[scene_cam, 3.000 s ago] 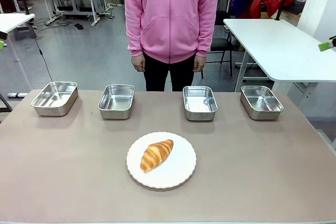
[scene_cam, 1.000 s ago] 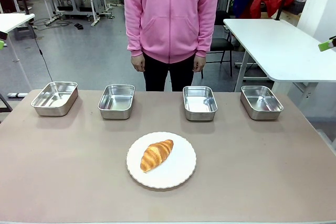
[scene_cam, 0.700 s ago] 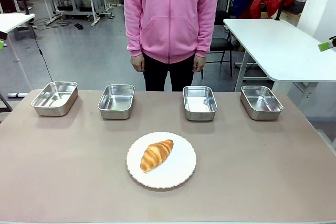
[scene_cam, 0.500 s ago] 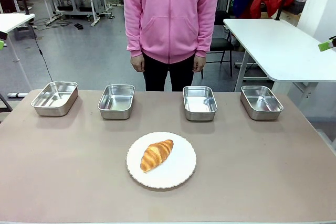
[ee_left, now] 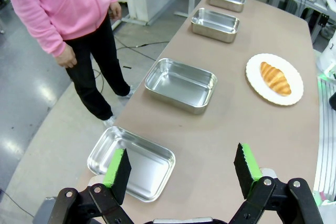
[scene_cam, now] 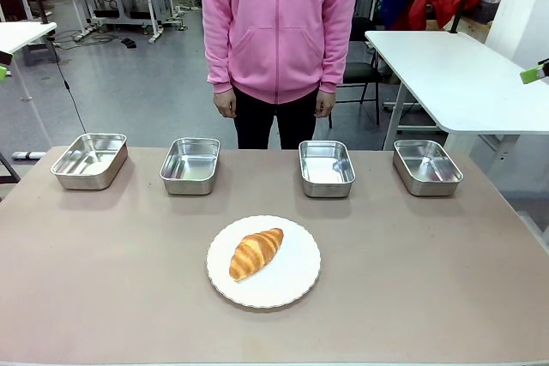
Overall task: Place the bread in the container.
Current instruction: Place the Butter Roll into the Airtight Container indicated by the human.
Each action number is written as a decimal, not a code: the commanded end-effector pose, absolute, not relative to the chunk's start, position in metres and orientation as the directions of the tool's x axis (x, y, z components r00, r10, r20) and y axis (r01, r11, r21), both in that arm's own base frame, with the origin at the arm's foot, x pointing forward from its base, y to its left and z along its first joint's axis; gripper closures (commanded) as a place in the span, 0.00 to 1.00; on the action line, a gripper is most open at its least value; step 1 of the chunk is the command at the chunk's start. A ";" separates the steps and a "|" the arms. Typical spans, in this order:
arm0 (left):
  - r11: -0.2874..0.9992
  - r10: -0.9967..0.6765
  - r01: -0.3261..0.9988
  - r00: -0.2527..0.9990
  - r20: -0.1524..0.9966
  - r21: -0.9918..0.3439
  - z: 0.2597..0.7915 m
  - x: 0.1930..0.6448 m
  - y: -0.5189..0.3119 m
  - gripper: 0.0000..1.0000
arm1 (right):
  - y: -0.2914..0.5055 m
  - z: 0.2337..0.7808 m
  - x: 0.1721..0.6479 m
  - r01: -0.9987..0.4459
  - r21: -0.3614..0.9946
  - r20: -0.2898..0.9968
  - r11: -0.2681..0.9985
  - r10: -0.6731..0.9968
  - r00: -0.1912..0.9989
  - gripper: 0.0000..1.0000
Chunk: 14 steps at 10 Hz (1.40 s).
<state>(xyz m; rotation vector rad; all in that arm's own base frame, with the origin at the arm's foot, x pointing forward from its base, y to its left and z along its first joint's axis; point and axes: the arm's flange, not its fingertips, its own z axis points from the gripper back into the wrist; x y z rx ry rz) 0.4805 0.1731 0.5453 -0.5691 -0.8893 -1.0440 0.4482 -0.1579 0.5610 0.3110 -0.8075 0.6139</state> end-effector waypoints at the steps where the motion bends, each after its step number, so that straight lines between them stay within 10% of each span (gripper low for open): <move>1: 0.411 -0.496 0.912 0.217 0.841 0.006 0.548 0.481 0.173 0.00 | -0.157 0.561 0.449 -0.622 0.034 0.758 0.782 0.386 0.526 0.00; 14: 0.411 -0.496 0.912 0.217 0.841 0.006 0.548 0.481 0.173 0.00 | -0.157 0.561 0.449 -0.622 0.034 0.758 0.782 0.386 0.526 0.00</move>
